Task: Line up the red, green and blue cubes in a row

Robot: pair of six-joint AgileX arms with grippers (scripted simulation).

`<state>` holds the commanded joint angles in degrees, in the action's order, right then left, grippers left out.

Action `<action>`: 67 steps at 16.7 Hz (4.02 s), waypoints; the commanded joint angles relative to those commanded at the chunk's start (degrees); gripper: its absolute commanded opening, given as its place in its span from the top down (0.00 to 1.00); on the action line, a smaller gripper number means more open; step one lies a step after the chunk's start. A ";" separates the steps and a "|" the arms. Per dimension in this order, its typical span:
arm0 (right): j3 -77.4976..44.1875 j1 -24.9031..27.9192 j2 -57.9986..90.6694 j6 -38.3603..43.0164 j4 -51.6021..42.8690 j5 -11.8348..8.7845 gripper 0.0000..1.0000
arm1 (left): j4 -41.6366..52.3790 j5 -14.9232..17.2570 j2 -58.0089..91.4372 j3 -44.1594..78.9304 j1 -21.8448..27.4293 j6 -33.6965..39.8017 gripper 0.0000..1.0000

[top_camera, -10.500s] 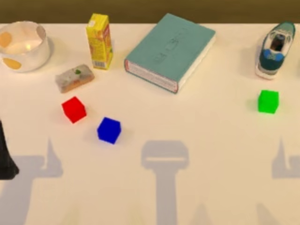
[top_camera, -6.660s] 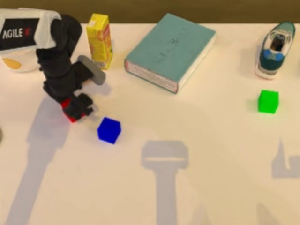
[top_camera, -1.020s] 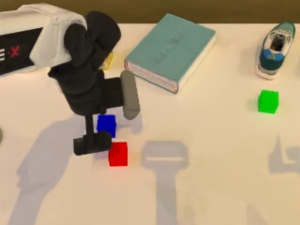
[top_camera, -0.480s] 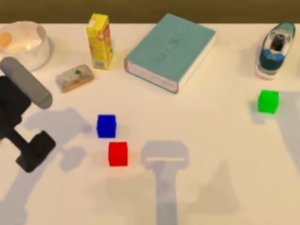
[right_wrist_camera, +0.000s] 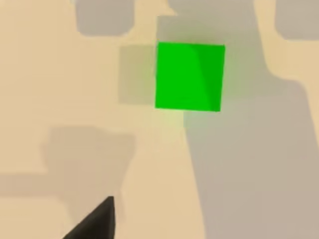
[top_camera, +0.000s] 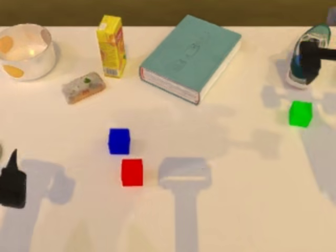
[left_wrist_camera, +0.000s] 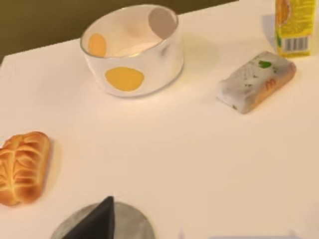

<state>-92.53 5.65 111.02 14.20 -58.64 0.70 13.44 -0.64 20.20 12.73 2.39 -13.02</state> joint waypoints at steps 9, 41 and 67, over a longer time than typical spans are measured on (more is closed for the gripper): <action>-23.82 1.29 24.13 3.72 -12.53 -0.43 0.00 | -13.41 0.64 -20.16 -12.71 -3.53 12.99 0.00; -13.51 1.36 28.78 3.84 2.41 -0.37 0.98 | -13.44 0.64 -20.20 -12.73 -3.54 13.02 0.00; -22.02 5.34 23.41 6.73 -10.86 -0.16 1.00 | -13.44 0.64 -20.20 -12.73 -3.54 13.02 0.00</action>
<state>-114.55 10.99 134.43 20.94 -69.50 0.54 0.00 0.00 0.00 0.00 -1.15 0.00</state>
